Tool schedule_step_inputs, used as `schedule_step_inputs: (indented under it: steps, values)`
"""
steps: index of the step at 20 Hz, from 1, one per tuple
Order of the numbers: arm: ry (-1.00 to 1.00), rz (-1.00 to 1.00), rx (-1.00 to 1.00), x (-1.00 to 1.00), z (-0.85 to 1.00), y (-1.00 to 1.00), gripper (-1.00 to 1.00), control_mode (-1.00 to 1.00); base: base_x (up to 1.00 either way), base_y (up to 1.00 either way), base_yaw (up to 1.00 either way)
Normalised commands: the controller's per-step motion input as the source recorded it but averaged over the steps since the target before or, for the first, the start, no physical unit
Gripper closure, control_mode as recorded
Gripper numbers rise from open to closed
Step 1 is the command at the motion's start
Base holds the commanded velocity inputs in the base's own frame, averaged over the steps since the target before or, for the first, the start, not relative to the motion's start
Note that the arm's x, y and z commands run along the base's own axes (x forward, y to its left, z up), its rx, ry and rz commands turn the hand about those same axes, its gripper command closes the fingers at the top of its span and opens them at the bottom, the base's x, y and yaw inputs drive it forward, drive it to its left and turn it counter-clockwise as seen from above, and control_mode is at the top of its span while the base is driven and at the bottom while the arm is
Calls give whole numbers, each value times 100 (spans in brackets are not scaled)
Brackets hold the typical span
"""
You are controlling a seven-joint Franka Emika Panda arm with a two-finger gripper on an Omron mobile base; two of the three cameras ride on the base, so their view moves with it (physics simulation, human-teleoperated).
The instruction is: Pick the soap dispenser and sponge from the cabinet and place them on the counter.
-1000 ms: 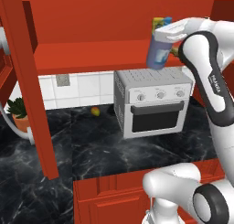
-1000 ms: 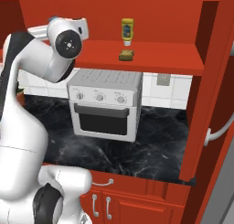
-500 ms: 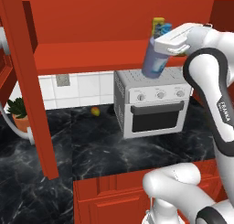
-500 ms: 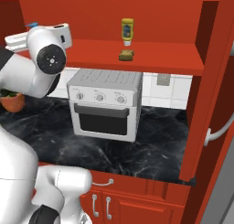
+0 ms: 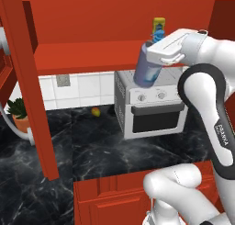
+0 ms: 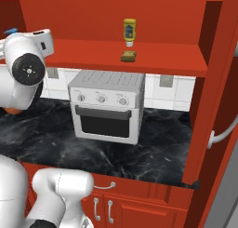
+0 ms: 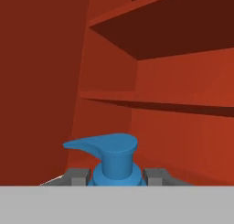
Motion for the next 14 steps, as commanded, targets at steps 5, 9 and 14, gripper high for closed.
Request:
schedule_step_inputs:
  steps: [5, 9, 14]
  values:
    - [0, 1, 0, -2, -36, 35, 100, -100, 0, 0, 0]
    - [0, 2, -1, 0, -54, 42, 100, -100, 0, 0, 0]
    - [0, 2, -1, 0, -56, 46, 100, -100, 0, 0, 0]
